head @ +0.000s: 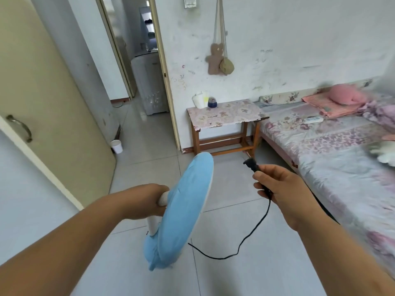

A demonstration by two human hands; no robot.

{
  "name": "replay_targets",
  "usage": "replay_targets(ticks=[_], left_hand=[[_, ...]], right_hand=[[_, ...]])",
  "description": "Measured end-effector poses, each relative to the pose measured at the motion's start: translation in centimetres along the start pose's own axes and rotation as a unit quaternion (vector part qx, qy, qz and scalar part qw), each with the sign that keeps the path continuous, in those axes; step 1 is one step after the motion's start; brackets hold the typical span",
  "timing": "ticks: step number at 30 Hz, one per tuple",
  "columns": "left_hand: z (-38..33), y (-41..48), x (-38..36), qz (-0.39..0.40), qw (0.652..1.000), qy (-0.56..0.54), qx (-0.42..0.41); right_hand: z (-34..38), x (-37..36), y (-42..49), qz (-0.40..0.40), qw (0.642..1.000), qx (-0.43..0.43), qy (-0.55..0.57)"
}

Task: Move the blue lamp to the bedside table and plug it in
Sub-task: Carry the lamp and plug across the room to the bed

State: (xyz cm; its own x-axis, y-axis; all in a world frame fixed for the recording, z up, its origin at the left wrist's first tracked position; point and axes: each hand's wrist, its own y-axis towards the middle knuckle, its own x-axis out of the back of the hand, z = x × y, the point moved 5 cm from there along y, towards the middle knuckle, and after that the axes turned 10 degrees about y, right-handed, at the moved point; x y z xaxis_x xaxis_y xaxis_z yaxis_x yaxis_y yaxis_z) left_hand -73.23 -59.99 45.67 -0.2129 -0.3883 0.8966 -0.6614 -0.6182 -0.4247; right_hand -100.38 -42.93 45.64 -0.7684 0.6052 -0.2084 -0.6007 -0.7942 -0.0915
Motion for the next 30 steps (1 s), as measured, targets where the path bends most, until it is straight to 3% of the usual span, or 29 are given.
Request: replay_targets(ticks=[15, 30], left_hand=[[-4.5, 24.8, 11.2, 0.003, 0.999, -0.032, -0.034], [-4.6, 54.0, 25.3, 0.031, 0.991, 0.025, -0.125]], right_hand=[[6.3, 5.7, 26.2, 0.001, 0.997, 0.061, -0.055], [12.9, 7.9, 51.4, -0.113, 0.980, 0.138, -0.087]])
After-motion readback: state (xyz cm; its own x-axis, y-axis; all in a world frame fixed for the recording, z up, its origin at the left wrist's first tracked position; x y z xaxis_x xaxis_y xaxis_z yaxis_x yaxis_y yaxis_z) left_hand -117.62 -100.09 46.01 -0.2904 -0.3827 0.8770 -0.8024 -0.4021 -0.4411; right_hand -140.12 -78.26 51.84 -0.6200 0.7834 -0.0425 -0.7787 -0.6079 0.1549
